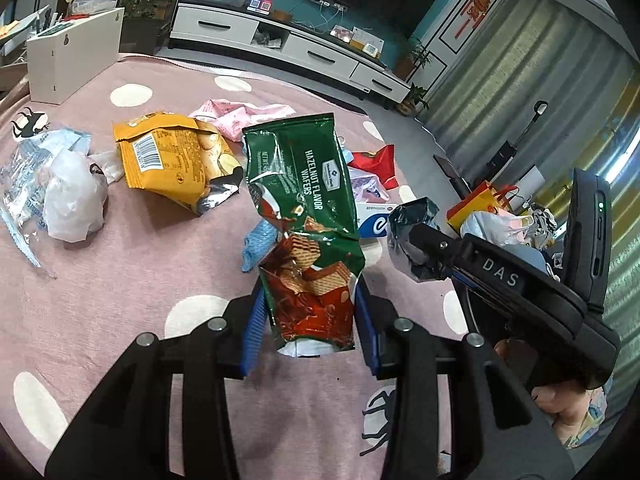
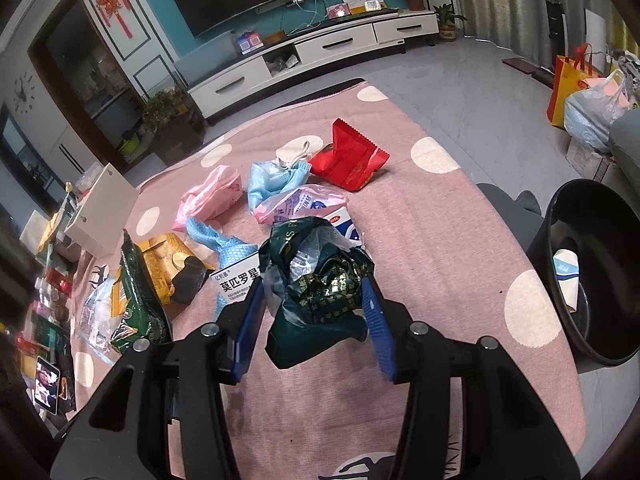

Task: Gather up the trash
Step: 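Grasp the dark green snack bag with the right tool while the left holds the wafer wrapper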

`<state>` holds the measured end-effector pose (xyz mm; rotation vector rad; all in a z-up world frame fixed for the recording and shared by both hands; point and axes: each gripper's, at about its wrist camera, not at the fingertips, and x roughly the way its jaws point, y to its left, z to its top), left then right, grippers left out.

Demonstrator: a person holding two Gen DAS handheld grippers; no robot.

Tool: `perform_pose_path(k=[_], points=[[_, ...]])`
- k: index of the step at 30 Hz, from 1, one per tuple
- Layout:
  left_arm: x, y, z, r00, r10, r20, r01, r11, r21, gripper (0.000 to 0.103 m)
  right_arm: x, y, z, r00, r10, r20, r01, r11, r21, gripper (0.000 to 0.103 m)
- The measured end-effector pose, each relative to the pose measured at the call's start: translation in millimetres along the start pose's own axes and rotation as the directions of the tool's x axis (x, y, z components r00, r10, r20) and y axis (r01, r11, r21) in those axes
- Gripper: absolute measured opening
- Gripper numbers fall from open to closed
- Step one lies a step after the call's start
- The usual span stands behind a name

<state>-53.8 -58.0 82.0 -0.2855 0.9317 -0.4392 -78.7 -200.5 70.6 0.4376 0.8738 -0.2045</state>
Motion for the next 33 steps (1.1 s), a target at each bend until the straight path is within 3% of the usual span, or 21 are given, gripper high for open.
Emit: perform_pose_path(k=[10,13,20,33], points=[[-2.0,0.2,1.5,1.000,-0.005,0.014,0.005,1.000,-0.005,0.040,-3.9,-4.3,1.9,1.000,-0.011,0.020,0.011,1.000,0.022,0.050],[1.5,1.4,1.7,0.999,-0.039,-0.005,0.039,0.999,-0.021,0.040,-4.8,-4.9,2.4,0.999,-0.018,0.029,0.018,0.999,0.027,0.050],[5.6,-2.6,2.2,1.000,0.008,-0.005,-0.008,1.000,0.019,0.043,-3.7,-3.4,1.7,0.999,-0.030,0.030,0.029,0.999,0.019,0.050],[-0.2,-4.6,-0.9,1.000,-0.012,0.014,0.011,1.000,0.027,0.043,-4.8,-1.5,1.2,0.999,-0.042,0.034,0.041,0.999,0.012,0.050]])
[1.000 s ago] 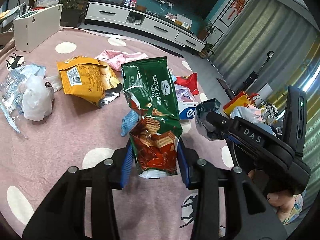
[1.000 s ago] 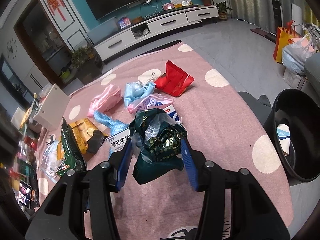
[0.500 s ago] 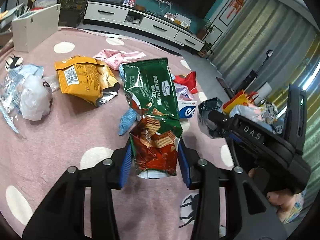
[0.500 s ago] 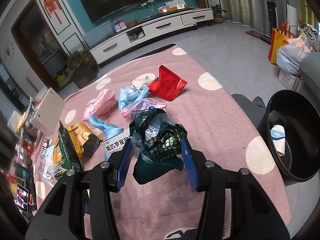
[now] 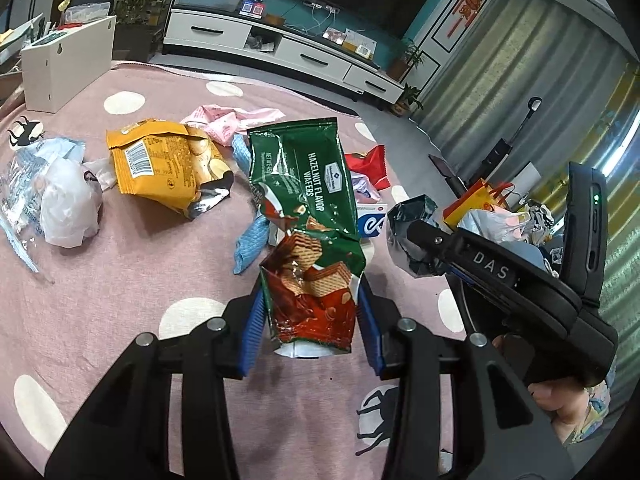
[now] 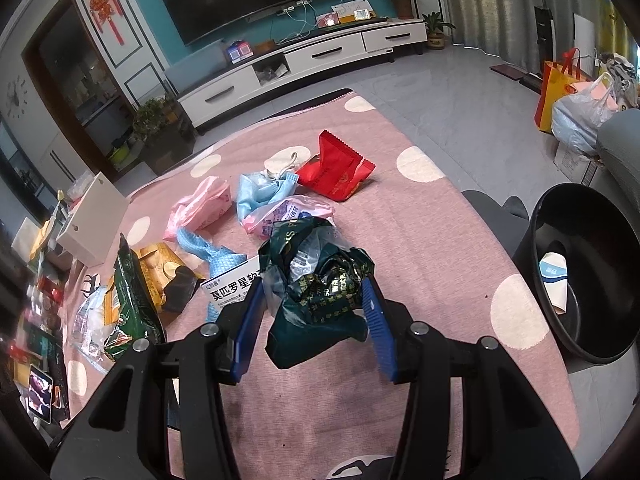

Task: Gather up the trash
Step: 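Grasp the dark green snack bag with the right tool while the left holds the wafer wrapper, then carry both bags over the black bin and open both tools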

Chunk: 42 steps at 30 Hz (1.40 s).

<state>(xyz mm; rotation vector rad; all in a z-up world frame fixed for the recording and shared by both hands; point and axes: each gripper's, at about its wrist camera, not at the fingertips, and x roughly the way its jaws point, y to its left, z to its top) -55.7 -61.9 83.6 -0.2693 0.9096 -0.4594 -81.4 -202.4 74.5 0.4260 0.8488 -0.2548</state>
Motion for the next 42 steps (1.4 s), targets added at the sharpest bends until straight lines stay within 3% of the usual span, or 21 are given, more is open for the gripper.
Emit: perform_pose_path(k=[19,28,35,42], points=[[-5,-2,-2,1.000,-0.003,0.017,0.003,1.000,-0.006,0.043,-9,-12,5,0.999,-0.020,0.028,0.019,0.999,0.027,0.050],[5,-24,6,0.999,-0.026,0.020,0.026,1.000,0.010,0.042,-28,-47,13,0.994,-0.070,0.082,0.061,0.992,0.114,0.050],[29,-73,9,0.998,-0.062,-0.008,0.062,0.993,0.101,0.042,-59,-101,17,0.977,-0.145,0.159,0.097,0.956,0.279,0.050],[65,-129,3,0.988,-0.133,-0.073,0.144,0.975,0.169,0.042,-87,-162,7,0.946,-0.262,0.191,0.152,0.878,0.453,0.050]])
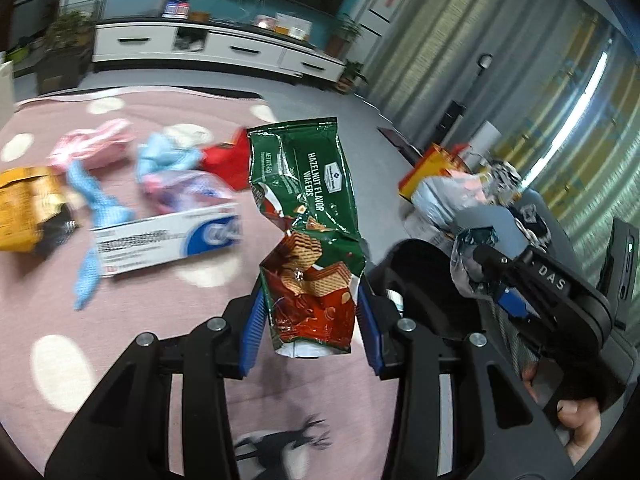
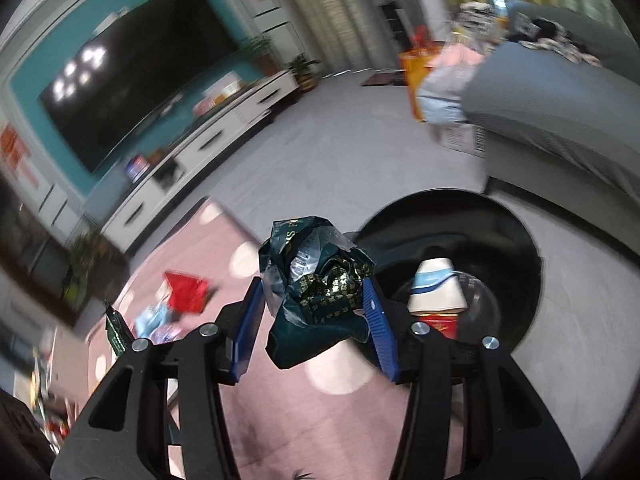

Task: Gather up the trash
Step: 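Carry both bags over the black bin and open both tools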

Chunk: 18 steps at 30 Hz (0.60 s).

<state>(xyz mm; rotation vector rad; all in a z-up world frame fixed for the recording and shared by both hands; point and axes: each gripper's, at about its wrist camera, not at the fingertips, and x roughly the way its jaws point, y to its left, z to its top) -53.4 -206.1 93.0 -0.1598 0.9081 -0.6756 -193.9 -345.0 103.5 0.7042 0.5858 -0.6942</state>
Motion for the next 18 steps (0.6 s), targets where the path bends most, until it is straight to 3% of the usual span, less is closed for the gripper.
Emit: perform_pose_path(k=[5,15,18], points=[[34,-29,-2,0.991,-0.096,-0.091,0.098,0.995,0.017,0.042,4,-36,9,0.995,-0.096,0.002,0.095,0.992,0.086,0.051],[90,-89,-16,0.972,-0.104,-0.211,0.135,0.981,0.139,0.042,19,-102,16,0.988,-0.149,-0.049,0.157,0.951,0.265,0.051],[106,-102,-20,0.959,-0.126,-0.255,0.169,0.974,0.153,0.042,25,-110,16,0.988,-0.139,-0.067,0.153,0.945,0.289,0.051]])
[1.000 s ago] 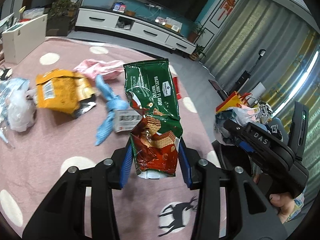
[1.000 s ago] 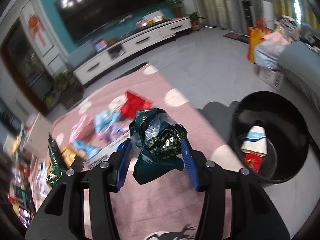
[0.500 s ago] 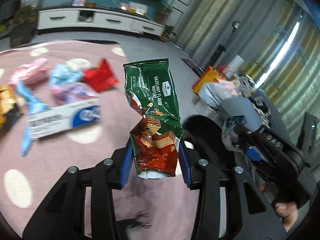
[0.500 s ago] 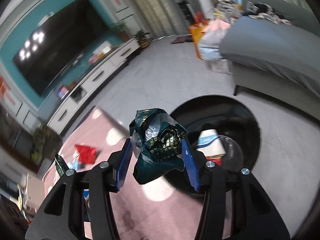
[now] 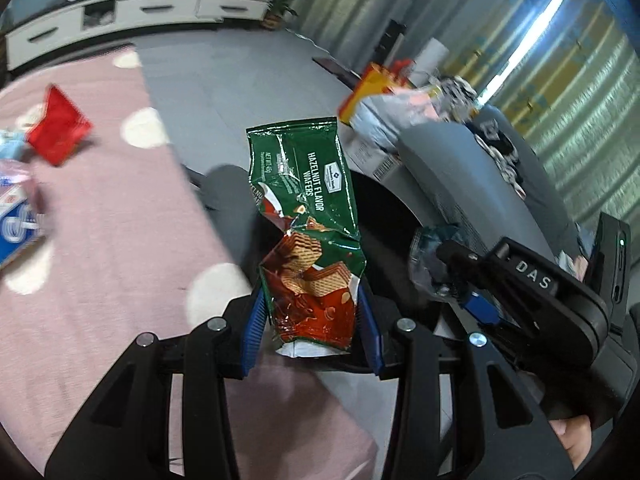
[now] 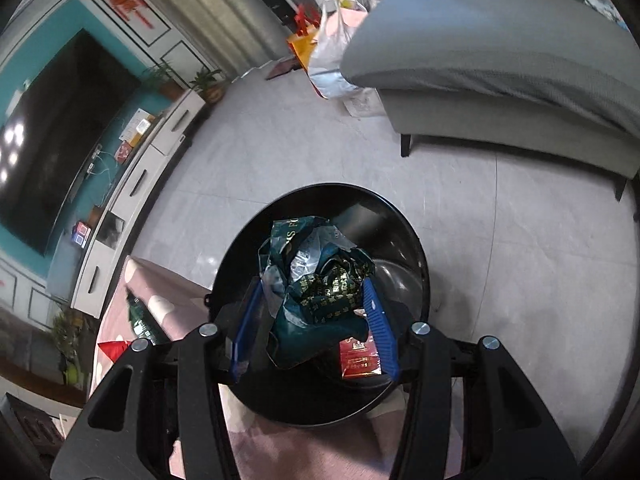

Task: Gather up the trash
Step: 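Carry both bags over the black bin and open both tools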

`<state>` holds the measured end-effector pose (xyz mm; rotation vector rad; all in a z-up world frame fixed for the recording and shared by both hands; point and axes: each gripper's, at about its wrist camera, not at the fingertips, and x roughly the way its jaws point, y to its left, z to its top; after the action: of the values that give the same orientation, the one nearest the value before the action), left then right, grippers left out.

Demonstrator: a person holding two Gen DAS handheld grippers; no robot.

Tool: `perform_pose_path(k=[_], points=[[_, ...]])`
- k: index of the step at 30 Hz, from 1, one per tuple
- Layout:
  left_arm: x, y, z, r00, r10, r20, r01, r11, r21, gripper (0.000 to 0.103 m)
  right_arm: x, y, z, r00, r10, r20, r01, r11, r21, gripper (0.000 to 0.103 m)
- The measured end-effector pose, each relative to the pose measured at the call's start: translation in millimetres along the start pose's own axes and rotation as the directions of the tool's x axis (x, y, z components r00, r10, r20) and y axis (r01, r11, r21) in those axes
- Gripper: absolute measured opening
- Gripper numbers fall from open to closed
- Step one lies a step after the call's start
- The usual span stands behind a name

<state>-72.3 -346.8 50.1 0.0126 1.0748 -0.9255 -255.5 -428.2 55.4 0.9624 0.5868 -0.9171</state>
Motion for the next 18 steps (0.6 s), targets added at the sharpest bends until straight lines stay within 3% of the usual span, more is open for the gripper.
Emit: perform_pose_path(k=[6,18], points=[[31,-15,-5,0.998,-0.014,-0.064,0.016,1.000,0.027,0.042,7,-10,4,0.999,0.013,-0.030,-0.013,0.999,0.030,0.051],[58,-34,-1,0.993,-0.043,-0.108,0.048,0.998,0.039,0.042,14,-16,6,0.998,0.018,-0.060,-0.015,0.999,0.047,0.052]])
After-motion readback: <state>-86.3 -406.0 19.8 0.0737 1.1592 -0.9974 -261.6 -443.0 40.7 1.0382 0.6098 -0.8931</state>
